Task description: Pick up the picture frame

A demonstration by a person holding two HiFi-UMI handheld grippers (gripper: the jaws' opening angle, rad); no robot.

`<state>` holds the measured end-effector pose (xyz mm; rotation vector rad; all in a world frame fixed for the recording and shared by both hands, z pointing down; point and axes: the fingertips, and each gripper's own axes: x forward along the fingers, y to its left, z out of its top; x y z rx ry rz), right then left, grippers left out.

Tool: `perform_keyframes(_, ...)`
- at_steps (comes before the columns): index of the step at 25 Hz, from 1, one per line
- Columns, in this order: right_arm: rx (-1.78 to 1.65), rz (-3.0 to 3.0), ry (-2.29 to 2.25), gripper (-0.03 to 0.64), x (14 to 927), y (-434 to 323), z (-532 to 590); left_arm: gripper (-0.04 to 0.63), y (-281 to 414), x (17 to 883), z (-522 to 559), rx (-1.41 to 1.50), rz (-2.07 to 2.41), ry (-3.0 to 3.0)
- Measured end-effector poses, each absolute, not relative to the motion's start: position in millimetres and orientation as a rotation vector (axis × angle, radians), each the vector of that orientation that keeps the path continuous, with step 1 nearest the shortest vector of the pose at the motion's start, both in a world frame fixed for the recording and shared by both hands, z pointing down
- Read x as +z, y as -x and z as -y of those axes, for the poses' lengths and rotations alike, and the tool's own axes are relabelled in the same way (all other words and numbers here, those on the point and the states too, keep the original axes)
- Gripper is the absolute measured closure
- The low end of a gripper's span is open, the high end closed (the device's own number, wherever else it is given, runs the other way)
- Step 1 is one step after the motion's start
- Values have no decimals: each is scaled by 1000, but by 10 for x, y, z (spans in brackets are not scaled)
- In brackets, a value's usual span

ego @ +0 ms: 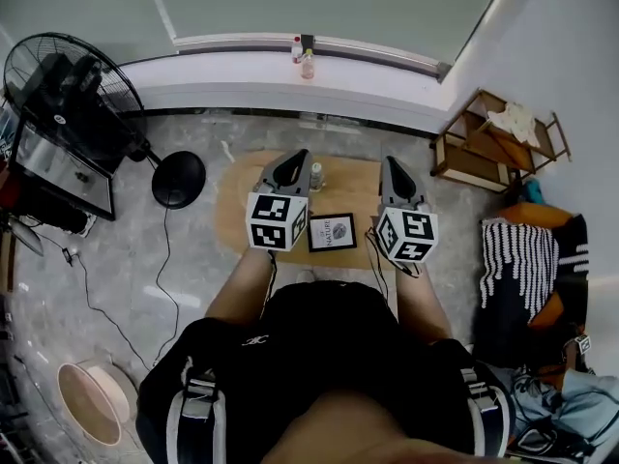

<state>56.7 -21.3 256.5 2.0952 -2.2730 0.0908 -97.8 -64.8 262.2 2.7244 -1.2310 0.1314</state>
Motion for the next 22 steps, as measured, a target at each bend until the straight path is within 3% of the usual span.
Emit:
perform_keyframes(17,441,2171,-1903,598,3717,-1053,978,574,868,3610,1371,396,1227,-2492)
perform_keyframes(18,496,2173,-1867,550,3842,-1082,1017,558,841,3712,1392,426,1220,-2480)
perform_keyframes(19,555,2173,-1825,472,3985,-1108,1053,482,810,3832,1410,459,1207,-2465)
perform_keyframes(20,610,2166,-1787,471,4141,-1144,1087,420,780,3975,1424,499,1191,-2445)
perform_keyframes(22,685,2129,-1736,472,4461,-1248,1151,402,732,4295,1450,581,1165,-2389)
